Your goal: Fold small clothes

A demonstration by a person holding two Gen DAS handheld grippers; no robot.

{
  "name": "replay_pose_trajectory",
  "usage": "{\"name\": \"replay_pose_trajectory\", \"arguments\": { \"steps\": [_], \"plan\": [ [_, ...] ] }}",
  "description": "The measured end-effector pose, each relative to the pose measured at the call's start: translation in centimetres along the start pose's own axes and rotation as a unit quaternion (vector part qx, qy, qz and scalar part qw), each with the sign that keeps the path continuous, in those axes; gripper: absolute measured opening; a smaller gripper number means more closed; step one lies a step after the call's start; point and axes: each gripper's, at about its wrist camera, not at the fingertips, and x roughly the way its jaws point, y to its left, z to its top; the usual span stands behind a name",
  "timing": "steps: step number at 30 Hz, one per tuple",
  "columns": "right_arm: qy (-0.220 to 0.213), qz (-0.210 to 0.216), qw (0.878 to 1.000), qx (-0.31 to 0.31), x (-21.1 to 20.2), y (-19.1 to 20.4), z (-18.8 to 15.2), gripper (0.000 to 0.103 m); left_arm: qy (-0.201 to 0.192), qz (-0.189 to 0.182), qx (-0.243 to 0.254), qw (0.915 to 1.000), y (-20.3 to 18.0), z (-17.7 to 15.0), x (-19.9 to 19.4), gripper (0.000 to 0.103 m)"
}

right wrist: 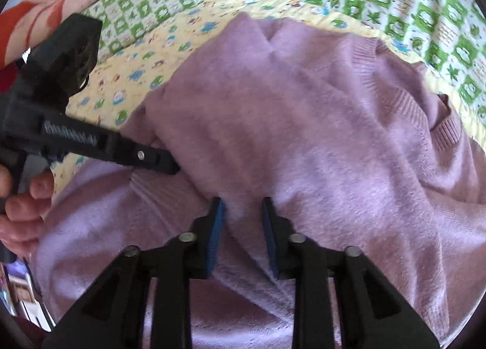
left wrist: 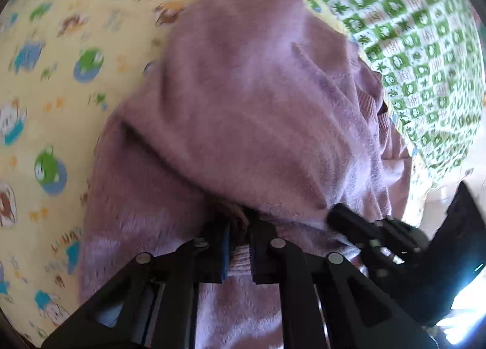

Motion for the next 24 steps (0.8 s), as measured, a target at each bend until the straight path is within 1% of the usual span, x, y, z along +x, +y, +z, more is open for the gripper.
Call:
{"name": "replay_pose_trajectory", "arguments": {
  "steps": [2, 5, 6, 8, 10, 11, 13, 15, 16, 17, 18, 21, 23, 24],
  "plan": [
    [-0.029, 0.022, 0.999, 0.032, -1.6, -0.9, 0.5, 0.003, -0.017, -0.001, 0.012, 0.9998, -0.5, 0.4, -0.7, 0.004],
    [-0.065, 0.035, 0.995, 0.064, -4.1, -2.1, 1.1, 0.003, -0.069, -0.017, 0.03, 0.997, -1.1, 1.4, -3.3, 0.004],
    [-0.072, 0.047, 0.993, 0.077, -4.7, -2.5, 1.2, 0.003, -0.082, -0.016, 0.03, 0.9961, -1.0, 2.0, -3.8, 0.004],
    [-0.079, 0.059, 0.991, 0.091, -5.3, -2.6, 1.0, 0.003, -0.066, -0.012, 0.025, 0.9974, -0.7, 2.6, -3.1, 0.004],
    [-0.066, 0.067, 0.99, 0.101, -5.0, -2.7, 0.5, 0.003, -0.04, 0.013, 0.022, 0.9989, 0.3, 2.3, -1.6, 0.004],
    [-0.061, 0.07, 0.99, 0.106, -4.9, -2.8, 0.2, 0.003, -0.034, 0.022, 0.02, 0.999, 0.8, 2.0, -1.2, 0.004],
    [-0.048, 0.092, 0.986, 0.132, -4.3, -3.1, -0.7, 0.003, -0.043, 0.025, 0.01, 0.9987, 2.0, 1.2, -1.3, 0.004],
    [-0.047, 0.095, 0.984, 0.142, -4.1, -3.1, -1.3, 0.003, -0.069, 0.026, -0.004, 0.9973, 2.9, 0.8, -2.0, 0.003],
    [-0.044, 0.098, 0.984, 0.144, -4.0, -3.0, -1.6, 0.003, -0.075, 0.027, -0.013, 0.9967, 3.4, 0.9, -2.1, 0.003],
    [-0.041, 0.104, 0.983, 0.146, -3.9, -2.9, -2.0, 0.003, -0.071, 0.026, -0.026, 0.9968, 4.0, 1.1, -2.0, 0.002],
    [-0.038, 0.109, 0.982, 0.148, -4.0, -3.0, -2.3, 0.003, -0.062, 0.016, -0.04, 0.9971, 4.4, 1.3, -1.9, 0.001],
    [-0.031, 0.1, 0.981, 0.166, -4.6, -3.6, -2.9, 0.004, -0.056, -0.022, -0.068, 0.9959, 4.6, 1.3, -2.9, 0.007],
    [-0.033, 0.093, 0.977, 0.187, -5.6, -4.5, -3.7, 0.006, -0.052, -0.053, -0.084, 0.9937, 4.6, 1.1, -3.6, 0.014],
    [-0.04, 0.089, 0.974, 0.202, -6.4, -5.1, -4.4, 0.006, -0.043, -0.07, -0.093, 0.9923, 4.6, 1.0, -3.5, 0.019]
  ]
}}
